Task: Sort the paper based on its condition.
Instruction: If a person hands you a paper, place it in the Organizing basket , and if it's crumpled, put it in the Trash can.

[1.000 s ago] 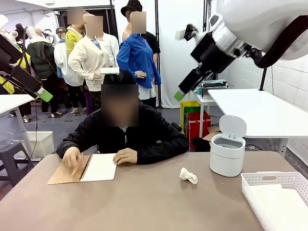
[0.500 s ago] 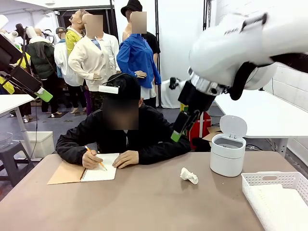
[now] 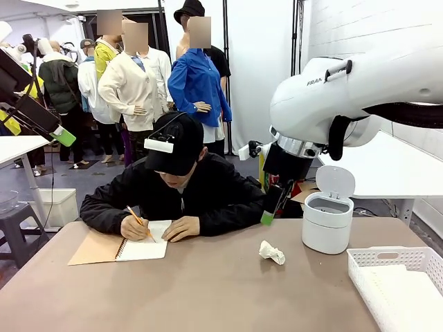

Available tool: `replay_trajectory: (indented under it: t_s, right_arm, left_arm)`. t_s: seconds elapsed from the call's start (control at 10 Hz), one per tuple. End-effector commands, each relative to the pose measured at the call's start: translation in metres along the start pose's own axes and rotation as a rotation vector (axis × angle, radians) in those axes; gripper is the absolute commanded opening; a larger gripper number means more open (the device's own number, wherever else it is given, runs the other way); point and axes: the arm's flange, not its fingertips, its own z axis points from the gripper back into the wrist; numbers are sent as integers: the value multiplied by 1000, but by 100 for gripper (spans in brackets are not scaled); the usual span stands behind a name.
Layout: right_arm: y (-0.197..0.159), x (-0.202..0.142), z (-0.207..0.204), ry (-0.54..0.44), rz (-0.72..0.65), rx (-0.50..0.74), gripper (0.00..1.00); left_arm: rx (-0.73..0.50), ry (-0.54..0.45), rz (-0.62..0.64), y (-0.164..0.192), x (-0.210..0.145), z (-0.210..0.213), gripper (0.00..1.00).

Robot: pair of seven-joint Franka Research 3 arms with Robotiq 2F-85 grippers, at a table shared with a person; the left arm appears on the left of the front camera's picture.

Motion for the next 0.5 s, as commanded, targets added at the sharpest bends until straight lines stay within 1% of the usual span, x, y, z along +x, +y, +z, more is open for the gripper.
replay_trajectory:
  t_s: [0.0, 0.2, 0.3, 0.4]
  right_arm:
    - [2, -2, -8, 22, -16, 17, 100]
    - [2, -2, -8, 22, -16, 17, 100]
    - [1, 0, 1, 2, 1, 1, 100]
    - [-10, 2, -21, 25, 9, -91, 100]
  left_arm:
    - [2, -5, 0, 0, 0, 0, 100]
    - [2, -5, 0, 0, 0, 0, 100]
    - [2, -5, 0, 0, 0, 0, 100]
    - [2, -5, 0, 0, 0, 0, 100]
